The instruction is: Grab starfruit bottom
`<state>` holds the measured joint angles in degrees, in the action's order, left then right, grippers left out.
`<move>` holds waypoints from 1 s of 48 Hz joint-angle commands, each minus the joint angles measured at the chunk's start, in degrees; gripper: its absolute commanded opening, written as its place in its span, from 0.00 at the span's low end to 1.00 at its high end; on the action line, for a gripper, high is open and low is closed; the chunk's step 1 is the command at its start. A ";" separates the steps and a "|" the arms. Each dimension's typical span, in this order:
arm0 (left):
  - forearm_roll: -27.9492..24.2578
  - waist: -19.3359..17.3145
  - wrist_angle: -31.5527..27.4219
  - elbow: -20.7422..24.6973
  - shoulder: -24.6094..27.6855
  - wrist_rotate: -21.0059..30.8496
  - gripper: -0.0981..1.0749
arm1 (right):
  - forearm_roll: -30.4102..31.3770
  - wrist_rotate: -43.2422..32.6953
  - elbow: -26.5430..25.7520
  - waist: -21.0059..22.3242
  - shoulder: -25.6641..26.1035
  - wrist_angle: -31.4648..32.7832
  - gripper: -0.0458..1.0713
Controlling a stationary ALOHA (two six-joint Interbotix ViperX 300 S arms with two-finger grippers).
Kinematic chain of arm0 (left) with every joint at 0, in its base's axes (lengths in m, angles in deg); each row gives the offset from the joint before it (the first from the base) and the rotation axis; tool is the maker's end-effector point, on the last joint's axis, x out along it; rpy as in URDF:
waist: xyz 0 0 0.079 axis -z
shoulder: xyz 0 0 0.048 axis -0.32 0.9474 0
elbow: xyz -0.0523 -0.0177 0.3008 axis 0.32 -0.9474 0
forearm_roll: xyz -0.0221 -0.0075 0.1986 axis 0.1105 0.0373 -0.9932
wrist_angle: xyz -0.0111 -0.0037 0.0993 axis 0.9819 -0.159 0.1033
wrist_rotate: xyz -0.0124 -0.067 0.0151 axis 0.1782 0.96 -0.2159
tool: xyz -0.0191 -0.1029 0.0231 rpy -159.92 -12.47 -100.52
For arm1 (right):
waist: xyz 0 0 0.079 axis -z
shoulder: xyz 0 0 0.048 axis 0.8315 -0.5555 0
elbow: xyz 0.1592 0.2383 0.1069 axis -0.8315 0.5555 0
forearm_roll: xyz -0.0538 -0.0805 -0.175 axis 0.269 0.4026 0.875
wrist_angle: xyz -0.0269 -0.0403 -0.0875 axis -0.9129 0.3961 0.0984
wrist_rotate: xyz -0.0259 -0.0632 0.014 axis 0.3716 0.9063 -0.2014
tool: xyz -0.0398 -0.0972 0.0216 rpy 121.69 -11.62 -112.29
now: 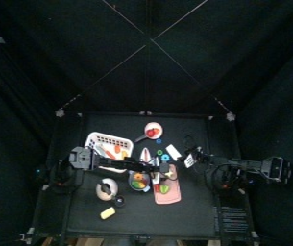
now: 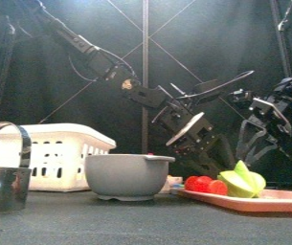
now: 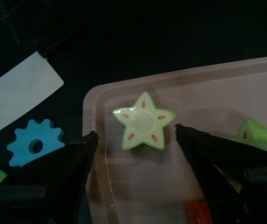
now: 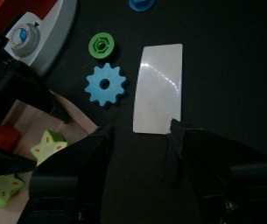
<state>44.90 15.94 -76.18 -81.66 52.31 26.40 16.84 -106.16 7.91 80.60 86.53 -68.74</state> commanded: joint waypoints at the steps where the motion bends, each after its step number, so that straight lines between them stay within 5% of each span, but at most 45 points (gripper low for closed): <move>1: -0.09 0.09 0.18 1.67 -1.05 0.09 0.96 | 0.09 0.09 -0.53 0.00 0.26 -0.18 0.83; 40: -0.09 0.09 0.09 1.67 -0.79 0.09 0.96 | 0.09 0.09 -0.53 0.00 0.18 -0.18 0.83; 48: -0.09 0.00 0.00 1.67 -0.79 0.09 0.88 | 0.09 0.09 -0.53 0.00 0.18 -0.18 0.83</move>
<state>44.90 15.94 -76.36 -81.75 52.48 26.31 16.84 -106.16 7.91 80.60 86.44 -68.74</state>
